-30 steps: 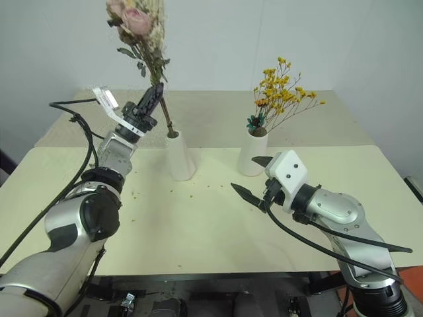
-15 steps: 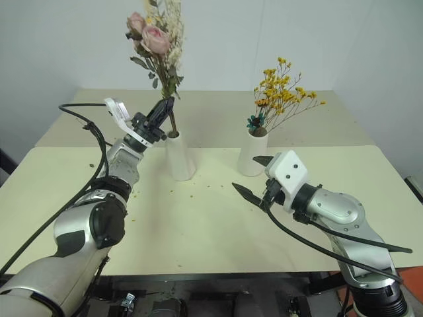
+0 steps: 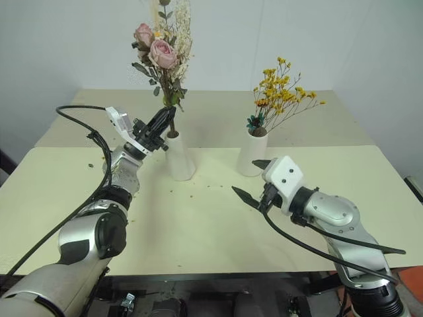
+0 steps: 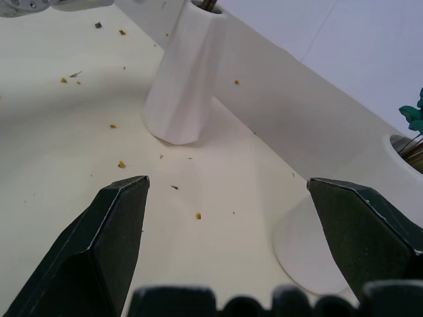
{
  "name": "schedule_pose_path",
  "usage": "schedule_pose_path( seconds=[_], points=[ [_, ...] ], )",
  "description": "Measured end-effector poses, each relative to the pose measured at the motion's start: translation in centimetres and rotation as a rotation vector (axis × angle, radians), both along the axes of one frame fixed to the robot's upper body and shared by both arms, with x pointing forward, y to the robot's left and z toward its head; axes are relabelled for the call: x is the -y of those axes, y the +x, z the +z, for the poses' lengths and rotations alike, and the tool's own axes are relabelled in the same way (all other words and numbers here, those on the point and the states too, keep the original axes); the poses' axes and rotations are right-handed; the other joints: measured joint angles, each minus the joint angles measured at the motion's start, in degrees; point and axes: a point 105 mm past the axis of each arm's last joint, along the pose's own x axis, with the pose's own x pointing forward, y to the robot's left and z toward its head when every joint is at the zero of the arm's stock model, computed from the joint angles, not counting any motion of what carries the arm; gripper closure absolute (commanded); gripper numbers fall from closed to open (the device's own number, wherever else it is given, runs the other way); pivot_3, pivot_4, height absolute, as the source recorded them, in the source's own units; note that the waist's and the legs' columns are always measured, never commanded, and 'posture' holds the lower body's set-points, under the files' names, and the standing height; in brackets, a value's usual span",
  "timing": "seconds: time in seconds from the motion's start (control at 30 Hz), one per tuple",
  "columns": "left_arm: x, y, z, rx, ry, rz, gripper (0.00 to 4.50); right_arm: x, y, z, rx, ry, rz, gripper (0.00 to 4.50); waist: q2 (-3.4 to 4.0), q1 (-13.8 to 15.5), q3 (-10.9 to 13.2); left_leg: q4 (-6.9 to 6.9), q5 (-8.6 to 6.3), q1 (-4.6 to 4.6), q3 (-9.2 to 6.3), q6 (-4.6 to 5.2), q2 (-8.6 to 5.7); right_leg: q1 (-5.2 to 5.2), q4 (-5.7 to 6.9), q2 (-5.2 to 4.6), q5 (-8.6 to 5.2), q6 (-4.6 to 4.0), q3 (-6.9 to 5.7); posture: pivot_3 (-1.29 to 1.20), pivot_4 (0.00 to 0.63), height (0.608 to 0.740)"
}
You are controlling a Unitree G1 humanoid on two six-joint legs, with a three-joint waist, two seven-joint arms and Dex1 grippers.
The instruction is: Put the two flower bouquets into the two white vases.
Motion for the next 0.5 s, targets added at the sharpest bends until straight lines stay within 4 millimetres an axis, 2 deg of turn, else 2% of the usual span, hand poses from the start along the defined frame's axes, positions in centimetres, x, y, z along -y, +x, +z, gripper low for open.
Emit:
schedule_pose_path(
  seconds=[0.1,0.2,0.5],
  points=[
    [-0.06,-0.14,-0.89,-0.015,0.007,0.001,4.4,-0.04,0.03,0.03,0.005,0.004,0.002,0.0,0.0,0.0,0.0,0.01,0.0,0.0,0.0,0.0,0.0,0.01,0.0,0.0,0.0,0.0,0.0,0.0,0.15,0.74],
    [-0.16,-0.23,-0.88,-0.01,0.001,0.002,4.4,-0.05,0.27,-0.01,0.0,0.021,-0.004,0.0,0.0,0.0,0.0,0.01,0.0,0.0,0.0,0.0,0.0,0.01,-0.01,0.0,0.01,-0.01,0.0,0.0,0.15,0.74],
    [0.22,-0.6,-0.56,0.016,0.007,-0.028,1.42,0.2,0.76,0.14,0.008,0.023,-0.027,0.0,0.0,0.0,0.0,0.01,0.0,0.0,0.0,0.0,0.0,0.01,-0.01,0.01,0.01,-0.02,0.0,0.0,0.15,0.74]
  ],
)
